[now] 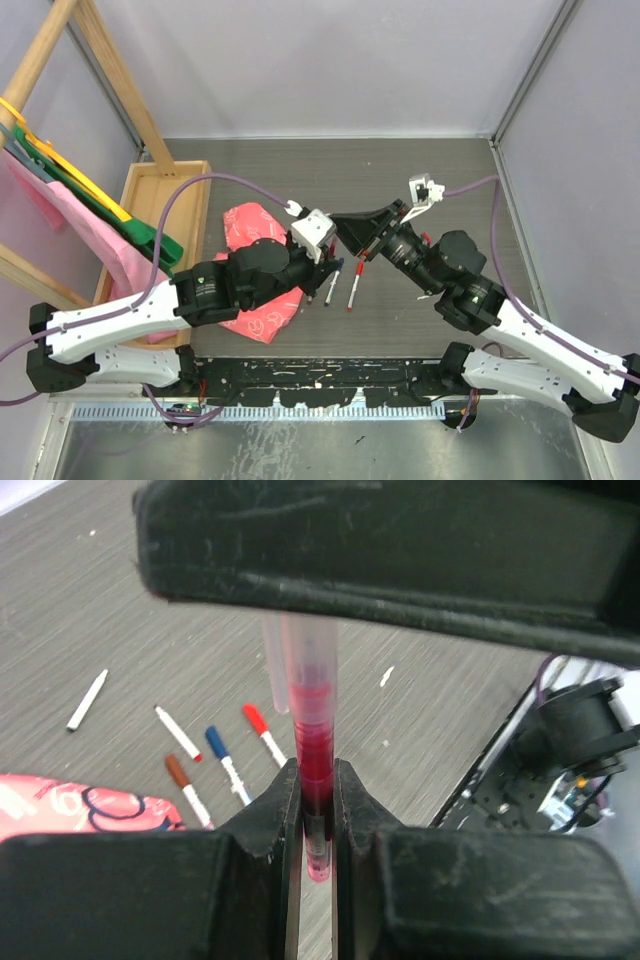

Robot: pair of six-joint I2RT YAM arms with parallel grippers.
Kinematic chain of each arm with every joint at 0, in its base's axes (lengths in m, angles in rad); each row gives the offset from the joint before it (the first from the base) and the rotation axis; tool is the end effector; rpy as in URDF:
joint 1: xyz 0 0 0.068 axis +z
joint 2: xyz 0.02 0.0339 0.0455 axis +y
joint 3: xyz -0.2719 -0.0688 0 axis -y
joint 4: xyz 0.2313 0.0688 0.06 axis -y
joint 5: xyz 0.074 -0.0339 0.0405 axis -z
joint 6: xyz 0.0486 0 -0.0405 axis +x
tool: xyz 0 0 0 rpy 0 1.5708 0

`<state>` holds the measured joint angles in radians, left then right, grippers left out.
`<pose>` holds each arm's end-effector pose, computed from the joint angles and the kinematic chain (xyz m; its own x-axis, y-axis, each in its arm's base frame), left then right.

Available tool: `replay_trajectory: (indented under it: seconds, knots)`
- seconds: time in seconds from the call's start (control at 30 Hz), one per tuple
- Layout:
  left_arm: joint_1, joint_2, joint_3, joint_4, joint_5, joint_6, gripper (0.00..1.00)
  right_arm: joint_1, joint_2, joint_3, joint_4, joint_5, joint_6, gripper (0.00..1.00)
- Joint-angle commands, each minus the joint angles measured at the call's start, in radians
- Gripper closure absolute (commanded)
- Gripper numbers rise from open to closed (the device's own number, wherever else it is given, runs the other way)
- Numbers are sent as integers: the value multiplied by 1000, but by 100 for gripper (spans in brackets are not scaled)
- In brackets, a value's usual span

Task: Insert the pens into the pen caps
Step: Press the pen cap onto the pen.

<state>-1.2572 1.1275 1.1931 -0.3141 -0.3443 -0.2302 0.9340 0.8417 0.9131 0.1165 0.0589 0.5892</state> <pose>0.0916 -0.2292 0.4047 -0.2551 0.0905 -0.9627 0.7562 0.6391 -0.1403 0.1127 0.1476 0.4155 -0.3346 0.4806 -0.8106 -0.7004 0.4487 0.5551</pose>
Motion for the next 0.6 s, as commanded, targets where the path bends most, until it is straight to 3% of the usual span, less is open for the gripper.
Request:
replay_trajectory:
  seconds: [0.0, 0.4, 0.57]
  knots:
    - [15, -37, 154, 346, -114, 89, 100, 142, 45, -188, -225, 21, 27, 100]
    - [19, -61, 193, 348, -83, 112, 100, 326, 88, -369, -247, 256, 81, 100]
    - [19, -71, 193, 346, -50, 94, 100, 339, 118, -407, -230, 285, 93, 100]
